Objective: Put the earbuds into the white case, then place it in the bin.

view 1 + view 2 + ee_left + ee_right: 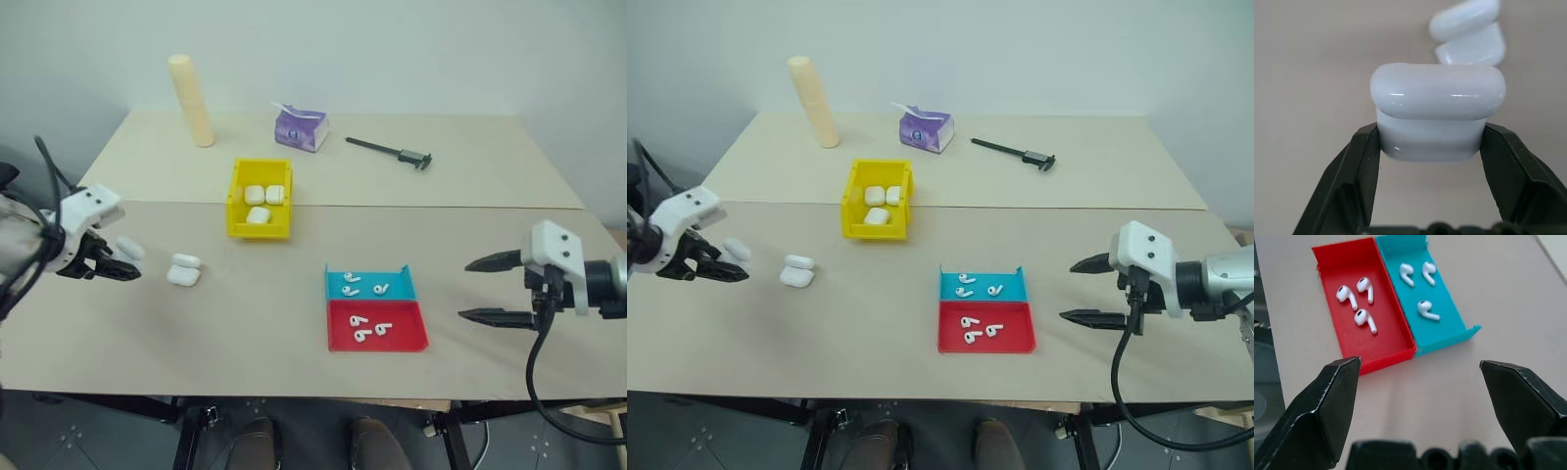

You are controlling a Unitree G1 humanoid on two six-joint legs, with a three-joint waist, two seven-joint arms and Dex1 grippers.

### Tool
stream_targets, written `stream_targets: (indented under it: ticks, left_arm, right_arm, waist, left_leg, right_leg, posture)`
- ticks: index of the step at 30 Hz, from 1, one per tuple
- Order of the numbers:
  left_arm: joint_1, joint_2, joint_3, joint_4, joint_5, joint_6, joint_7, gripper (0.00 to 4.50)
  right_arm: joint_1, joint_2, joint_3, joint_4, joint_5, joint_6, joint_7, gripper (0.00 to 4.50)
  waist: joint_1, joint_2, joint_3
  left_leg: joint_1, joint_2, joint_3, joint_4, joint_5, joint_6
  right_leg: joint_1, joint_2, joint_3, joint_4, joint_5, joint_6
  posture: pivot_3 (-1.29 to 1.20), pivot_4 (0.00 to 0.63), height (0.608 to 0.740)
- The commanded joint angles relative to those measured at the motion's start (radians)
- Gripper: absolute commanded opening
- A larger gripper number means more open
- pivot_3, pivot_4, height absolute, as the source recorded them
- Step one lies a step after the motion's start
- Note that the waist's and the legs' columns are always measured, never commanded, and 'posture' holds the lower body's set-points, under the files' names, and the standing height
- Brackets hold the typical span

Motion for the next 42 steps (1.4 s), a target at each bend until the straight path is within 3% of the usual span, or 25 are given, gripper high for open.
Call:
stream_targets:
  ticks: [1, 2, 4, 6, 9, 14, 20, 24, 27, 30, 42]
  left_arm:
    - [0.116, -0.193, 0.39, -0.172, -0.176, -0.165, 0.1, 2.77]
    - [0.174, -0.34, 0.527, -0.242, -0.279, -0.311, 0.109, 2.77]
    - [0.265, -0.49, 0.633, -0.349, -0.37, -0.444, 0.112, 2.77]
    - [0.33, -0.557, 0.609, -0.414, -0.358, -0.497, 0.161, 2.77]
    - [0.416, -0.721, 0.533, -0.417, -0.381, -0.74, 0.123, 2.77]
    - [0.484, -0.864, 0.392, -0.365, -0.38, -0.908, 0.101, 2.77]
    - [0.537, -0.909, 0.272, -0.25, -0.348, -1.099, 0.026, 2.77]
    - [0.582, -0.892, 0.224, -0.245, -0.341, -1.118, 0.029, 2.77]
    - [0.613, -0.872, 0.21, -0.284, -0.346, -1.097, 0.058, 2.77]
    - [0.639, -0.846, 0.2, -0.336, -0.34, -1.045, 0.12, 2.77]
    - [0.69, -0.792, 0.158, -0.446, -0.335, -0.965, 0.247, 2.77]
  right_arm:
    - [-0.055, -0.03, -0.027, -0.052, 0.046, 0.007, 0.023, 4.5]
    - [-0.071, -0.028, -0.023, -0.07, 0.046, -0.021, 0.034, 4.5]
    - [-0.1, -0.04, -0.007, -0.098, 0.057, -0.022, 0.056, 4.5]
    - [-0.131, -0.056, 0.022, -0.122, 0.048, -0.03, 0.083, 4.5]
    - [-0.221, -0.064, 0.116, -0.172, 0.005, -0.073, 0.12, 4.5]
    - [-0.385, -0.074, 0.304, -0.212, -0.065, -0.042, 0.206, 4.5]
    - [-0.516, -0.048, 0.505, -0.231, -0.217, -0.039, 0.263, 4.5]
    - [-0.581, 0.027, 0.635, -0.225, -0.331, 0.008, 0.249, 4.5]
    - [-0.589, 0.057, 0.667, -0.241, -0.364, -0.012, 0.258, 3.9]
    - [-0.598, 0.091, 0.694, -0.263, -0.392, 0.023, 0.244, 2.98]
    - [-0.586, 0.21, 0.838, -0.259, -0.598, 0.025, 0.197, 2.98]
  waist:
    - [0.004, 0.002, -0.001]
    - [0.009, 0.003, -0.002]
    - [0.012, 0.003, -0.002]
    - [0.009, 0.001, -0.003]
    - [0.007, 0.004, -0.004]
    - [0.006, 0.003, -0.005]
    - [0.002, 0.004, -0.005]
    - [-0.008, 0.004, -0.005]
    - [-0.009, 0.004, -0.005]
    - [-0.009, 0.004, -0.005]
    - [-0.009, 0.004, -0.005]
  left_leg:
    - [0.002, 0.0, 0.0, 0.0, 0.0, 0.0]
    - [0.002, 0.0, 0.0, 0.0, 0.0, 0.0]
    - [0.002, 0.0, -0.002, 0.001, 0.0, 0.0]
    - [0.0, 0.001, -0.003, 0.002, 0.0, 0.0]
    - [0.002, 0.0, -0.002, 0.001, 0.0, 0.0]
    - [0.004, 0.0, 0.0, 0.001, 0.0, 0.0]
    - [0.001, 0.0, -0.003, 0.001, 0.0, 0.001]
    - [0.002, 0.001, -0.003, 0.001, 0.0, 0.001]
    - [0.002, 0.001, -0.004, 0.001, 0.0, 0.0]
    - [0.002, 0.001, -0.004, 0.001, 0.0, 0.001]
    - [0.002, 0.001, -0.004, 0.0, 0.0, 0.001]
  right_leg:
    - [0.001, -0.001, 0.001, 0.002, 0.0, 0.0]
    - [0.002, -0.001, 0.0, 0.001, 0.0, 0.0]
    - [0.003, -0.002, 0.0, 0.002, 0.0, 0.0]
    - [0.001, -0.001, 0.0, 0.002, 0.0, 0.0]
    - [0.002, 0.0, 0.002, 0.001, 0.0, 0.0]
    - [0.004, 0.0, 0.001, 0.002, 0.0, 0.0]
    - [0.001, 0.0, 0.002, 0.0, 0.0, 0.0]
    - [0.001, 0.0, 0.002, 0.001, 0.0, 0.0]
    - [0.001, 0.0, 0.001, 0.002, 0.0, -0.001]
    - [0.001, 0.0, 0.001, 0.001, 0.0, -0.001]
    - [0.001, 0.0, 0.001, 0.002, 0.0, -0.001]
  posture:
    - [0.0, 0.15, 0.74]
    - [0.0, 0.15, 0.74]
    - [0.0, 0.15, 0.74]
    - [0.0, 0.15, 0.74]
    - [0.0, 0.15, 0.74]
    - [0.0, 0.15, 0.74]
    - [0.0, 0.15, 0.74]
    - [0.0, 0.15, 0.74]
    - [0.0, 0.15, 0.74]
    - [0.0, 0.15, 0.74]
    - [0.0, 0.15, 0.74]
